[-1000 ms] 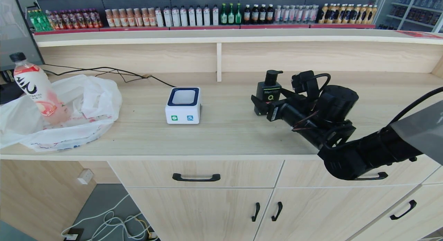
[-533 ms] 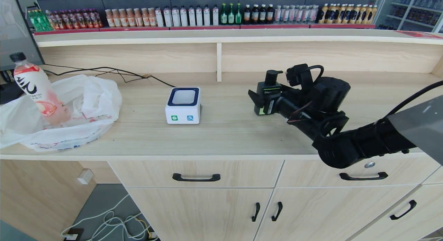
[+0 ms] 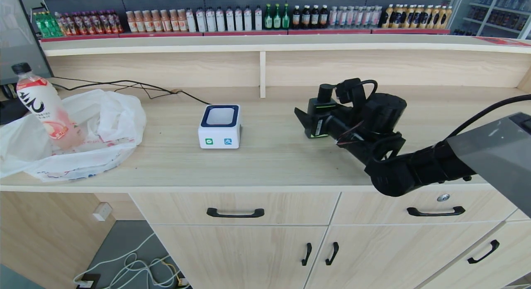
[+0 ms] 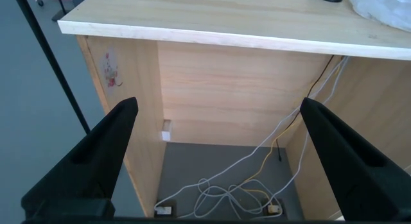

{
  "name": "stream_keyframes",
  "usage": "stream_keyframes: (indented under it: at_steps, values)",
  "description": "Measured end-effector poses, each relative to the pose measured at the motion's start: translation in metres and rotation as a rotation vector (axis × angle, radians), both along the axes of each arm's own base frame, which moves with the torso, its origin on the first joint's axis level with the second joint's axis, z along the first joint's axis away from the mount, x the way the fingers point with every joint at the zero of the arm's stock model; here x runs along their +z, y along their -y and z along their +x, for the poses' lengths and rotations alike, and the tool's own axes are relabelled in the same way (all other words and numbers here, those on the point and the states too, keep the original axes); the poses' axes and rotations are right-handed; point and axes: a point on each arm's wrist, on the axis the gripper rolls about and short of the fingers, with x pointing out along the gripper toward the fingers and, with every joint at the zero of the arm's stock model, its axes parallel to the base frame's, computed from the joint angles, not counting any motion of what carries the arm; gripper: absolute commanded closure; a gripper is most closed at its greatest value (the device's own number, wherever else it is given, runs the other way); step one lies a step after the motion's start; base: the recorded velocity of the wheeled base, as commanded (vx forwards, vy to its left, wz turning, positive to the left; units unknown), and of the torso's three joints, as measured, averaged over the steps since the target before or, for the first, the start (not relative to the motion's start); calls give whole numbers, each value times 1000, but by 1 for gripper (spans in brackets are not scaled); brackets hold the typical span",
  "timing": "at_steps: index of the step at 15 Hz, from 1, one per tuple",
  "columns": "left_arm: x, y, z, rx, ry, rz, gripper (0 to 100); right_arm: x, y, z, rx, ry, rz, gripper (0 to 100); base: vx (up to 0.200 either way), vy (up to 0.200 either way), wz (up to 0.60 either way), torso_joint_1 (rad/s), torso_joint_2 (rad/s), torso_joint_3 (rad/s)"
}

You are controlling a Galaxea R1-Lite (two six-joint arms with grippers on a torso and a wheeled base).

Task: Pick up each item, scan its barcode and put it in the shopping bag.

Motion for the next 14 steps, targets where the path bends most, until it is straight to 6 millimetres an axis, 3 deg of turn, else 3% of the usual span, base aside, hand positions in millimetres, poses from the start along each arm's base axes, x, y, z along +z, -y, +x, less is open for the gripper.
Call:
stream_keyframes:
  at_steps: [7, 14]
  values:
    - [0, 0, 0, 0, 0, 2, 0, -17, -40, 41, -45, -76, -42, 100, 0, 0, 0, 0, 0, 0]
    - [0, 0, 0, 1, 0, 2, 0, -59, -51, 60, -101, -139, -124, 100, 0, 0, 0, 0, 0, 0]
